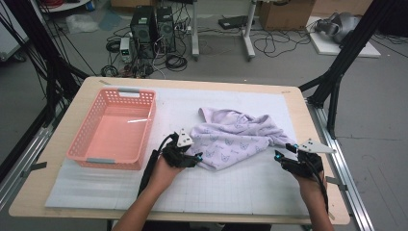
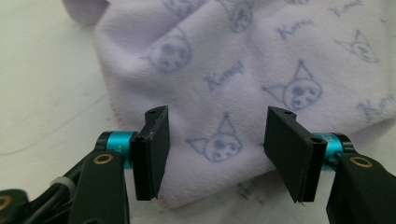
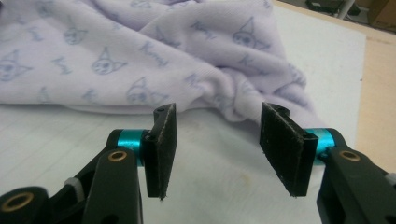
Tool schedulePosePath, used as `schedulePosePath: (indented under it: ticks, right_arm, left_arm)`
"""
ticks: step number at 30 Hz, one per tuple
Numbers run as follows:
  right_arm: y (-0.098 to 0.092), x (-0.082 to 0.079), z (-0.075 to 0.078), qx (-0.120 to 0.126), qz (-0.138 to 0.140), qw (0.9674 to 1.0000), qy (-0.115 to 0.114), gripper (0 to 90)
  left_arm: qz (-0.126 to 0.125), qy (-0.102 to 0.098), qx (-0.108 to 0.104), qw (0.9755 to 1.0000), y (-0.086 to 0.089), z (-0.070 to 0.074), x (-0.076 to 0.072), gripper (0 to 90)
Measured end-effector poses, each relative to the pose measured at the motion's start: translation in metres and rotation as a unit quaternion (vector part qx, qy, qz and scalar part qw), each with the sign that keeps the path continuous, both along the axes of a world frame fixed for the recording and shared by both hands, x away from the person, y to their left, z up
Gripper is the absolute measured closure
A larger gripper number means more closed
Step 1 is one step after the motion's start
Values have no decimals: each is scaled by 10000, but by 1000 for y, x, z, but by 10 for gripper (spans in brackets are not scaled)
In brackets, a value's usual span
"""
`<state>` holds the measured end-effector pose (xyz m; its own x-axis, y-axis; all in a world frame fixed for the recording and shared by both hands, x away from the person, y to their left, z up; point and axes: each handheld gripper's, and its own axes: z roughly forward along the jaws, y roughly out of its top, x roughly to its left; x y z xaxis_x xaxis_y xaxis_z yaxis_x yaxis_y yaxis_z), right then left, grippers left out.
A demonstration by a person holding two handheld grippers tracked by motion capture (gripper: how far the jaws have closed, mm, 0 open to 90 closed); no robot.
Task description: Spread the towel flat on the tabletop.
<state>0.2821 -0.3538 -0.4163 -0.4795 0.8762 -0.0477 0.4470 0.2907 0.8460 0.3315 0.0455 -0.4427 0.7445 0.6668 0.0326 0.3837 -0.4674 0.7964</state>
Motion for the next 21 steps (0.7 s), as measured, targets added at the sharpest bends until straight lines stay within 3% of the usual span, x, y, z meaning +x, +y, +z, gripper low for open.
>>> schedulePosePath:
  ticks: [1,6,8,12,14,16,17,18,19,20,21]
  right_arm:
    - [1,-4,-1,26,11,10000,32,457]
    - [12,-20,-2,129,149,9998,9,444]
    - [15,-23,-5,131,198,9997,46,444]
    - [18,-24,-15,281,262,9991,204,459]
    - [21,-23,-19,421,313,9982,302,462]
    - [27,-21,-21,358,390,9982,296,465]
    - [29,-20,-21,332,421,9981,287,464]
    - [29,-20,-21,332,421,9981,287,464]
    - [34,-16,-24,303,469,9979,319,465]
    - [36,-14,-26,279,492,9978,335,470]
    - [39,-12,-28,256,518,9976,379,478]
  left_arm:
    - [-18,10,90,10000,-2,-2,0,411]
    - [92,-13,68,9999,-7,-5,-1,454]
    - [-32,95,-31,9999,-10,-5,-3,597]
    - [45,236,-189,9995,-10,-4,-3,841]
    - [115,671,-622,9957,-3,-3,2,849]
    - [148,637,-801,9946,0,-1,0,851]
    - [163,544,-1059,9928,1,3,-2,852]
    - [163,544,-1059,9928,1,3,-2,852]
    - [176,513,-1492,9873,5,9,-4,852]
    - [176,513,-1492,9873,5,9,-4,853]
    - [199,506,-2013,9780,10,15,-4,853]
